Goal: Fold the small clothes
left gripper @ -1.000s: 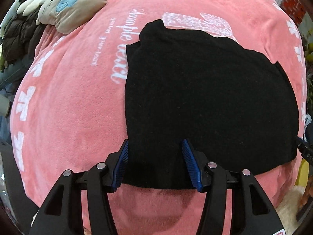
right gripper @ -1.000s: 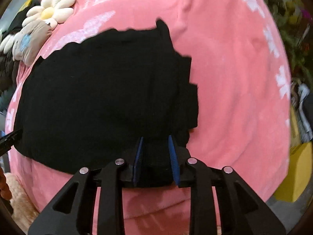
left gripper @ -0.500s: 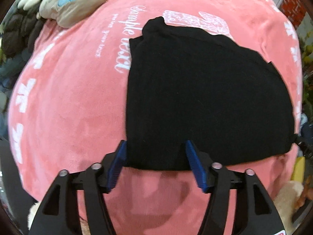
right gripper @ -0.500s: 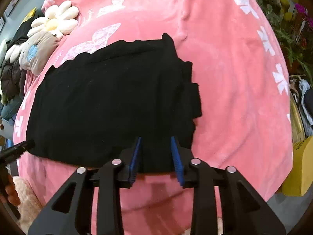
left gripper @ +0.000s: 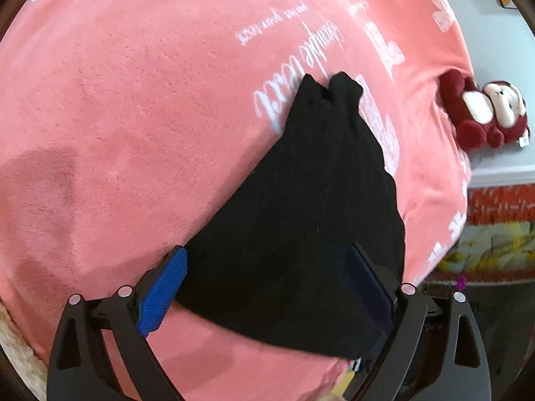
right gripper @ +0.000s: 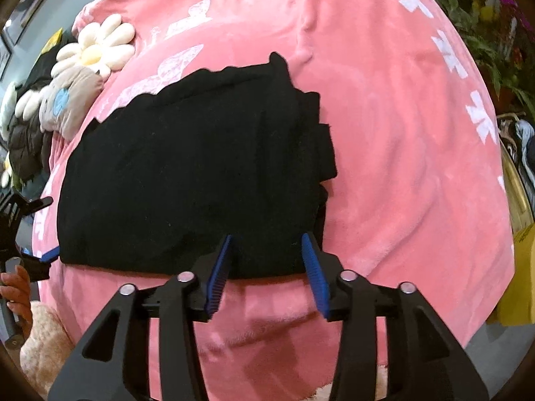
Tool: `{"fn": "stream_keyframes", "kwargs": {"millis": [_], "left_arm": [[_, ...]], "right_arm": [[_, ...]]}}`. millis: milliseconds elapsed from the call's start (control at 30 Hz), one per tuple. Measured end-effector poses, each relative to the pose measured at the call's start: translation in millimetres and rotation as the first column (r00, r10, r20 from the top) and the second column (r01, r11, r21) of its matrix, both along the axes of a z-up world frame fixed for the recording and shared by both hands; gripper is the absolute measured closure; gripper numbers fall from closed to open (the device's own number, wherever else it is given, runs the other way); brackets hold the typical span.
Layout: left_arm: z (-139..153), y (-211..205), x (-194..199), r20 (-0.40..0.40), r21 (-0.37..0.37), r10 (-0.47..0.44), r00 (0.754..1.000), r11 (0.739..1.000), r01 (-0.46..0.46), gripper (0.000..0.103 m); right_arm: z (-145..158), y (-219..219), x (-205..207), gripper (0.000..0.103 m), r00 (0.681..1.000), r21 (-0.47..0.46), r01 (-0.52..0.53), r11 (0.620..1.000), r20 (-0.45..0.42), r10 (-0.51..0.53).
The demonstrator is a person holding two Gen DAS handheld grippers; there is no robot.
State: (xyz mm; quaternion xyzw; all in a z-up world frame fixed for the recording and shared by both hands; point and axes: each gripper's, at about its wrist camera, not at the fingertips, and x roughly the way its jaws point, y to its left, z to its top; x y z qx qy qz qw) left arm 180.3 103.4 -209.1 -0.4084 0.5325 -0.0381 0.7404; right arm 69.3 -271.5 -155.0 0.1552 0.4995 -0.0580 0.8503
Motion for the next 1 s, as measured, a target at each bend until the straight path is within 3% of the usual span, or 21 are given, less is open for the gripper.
{"fn": "stream_keyframes", "kwargs": {"millis": [33,100,133,167,200,233,267,367,467,567,733,833,967,1000], "left_arm": [[0.4,-1.3,0.8,0.005,0.003,0.009,1.000,1.000,-0.009,0.012],[2.4,-3.5,5.8,0.007,0.031,0.015,1.000,0.999,-0.015,0.028],[2.5,-3.7,9.3,-0.002,0.035,0.012,1.000,0.999,-0.012,0.051],[0.9,-0.1,12.0,-0.024,0.038,0.011,1.000,0.999,-0.010,0.066],[0.3,1.1,11.2,-0.036,0.035,0.020,0.999,0.999,-0.019,0.072],[-0.1,2.0,11.7,-0.043,0.021,0.025,0.999,0.999,-0.024,0.089],[1.9,0.9,14.6,-0.044,0.008,0.020,0.999,1.000,-0.020,0.090],[23.7,-11.8,15.6,0.000,0.079,-0.008,1.000,0.997,0.008,0.092],[64.9,-38.2,16.1,0.087,0.147,-0.075,0.993,0.987,0.061,0.092],[109.4,-76.0,16.3,0.173,0.219,-0.171,0.970,0.967,0.132,0.093],[160.4,-152.8,16.5,0.270,0.298,-0.316,0.910,0.926,0.233,0.098],[176.6,-206.8,9.0,0.295,0.326,-0.419,0.859,0.889,0.322,0.101],[157.7,-283.6,-11.0,0.244,0.365,-0.583,0.775,0.796,0.483,0.103],[148.7,-292.1,-15.8,0.221,0.373,-0.600,0.769,0.781,0.501,0.103]], "right_arm": [[-0.7,-1.5,-0.4,0.051,1.000,0.011,0.005,1.000,0.003,-0.005],[-2.6,-6.6,-1.3,0.051,1.000,0.049,0.022,0.999,0.014,-0.023],[-3.1,-9.4,-1.9,0.051,0.999,0.065,0.031,0.997,0.020,-0.032],[-3.5,-12.6,-2.7,0.050,0.999,0.083,0.042,0.996,0.026,-0.044],[-3.6,-14.6,-3.4,0.050,0.998,0.092,0.051,0.994,0.029,-0.053],[-3.7,-16.0,-3.9,0.050,0.998,0.101,0.055,0.993,0.033,-0.058],[-3.6,-17.1,-4.6,0.050,0.997,0.112,0.057,0.992,0.040,-0.062],[-1.5,-16.4,-6.3,0.049,0.996,0.128,0.054,0.990,0.059,-0.062],[1.2,-19.2,-9.7,0.042,0.993,0.167,0.055,0.984,0.092,-0.071],[4.4,-27.3,-15.0,0.042,0.987,0.215,0.077,0.974,0.125,-0.106],[6.7,-40.9,-22.8,0.042,0.974,0.300,0.107,0.948,0.160,-0.160],[8.2,-47.4,-26.0,0.042,0.965,0.338,0.121,0.933,0.179,-0.190],[8.4,-58.0,-29.1,0.042,0.954,0.382,0.145,0.913,0.190,-0.231],[8.2,-60.9,-30.2,0.042,0.951,0.396,0.150,0.906,0.192,-0.241]]}}
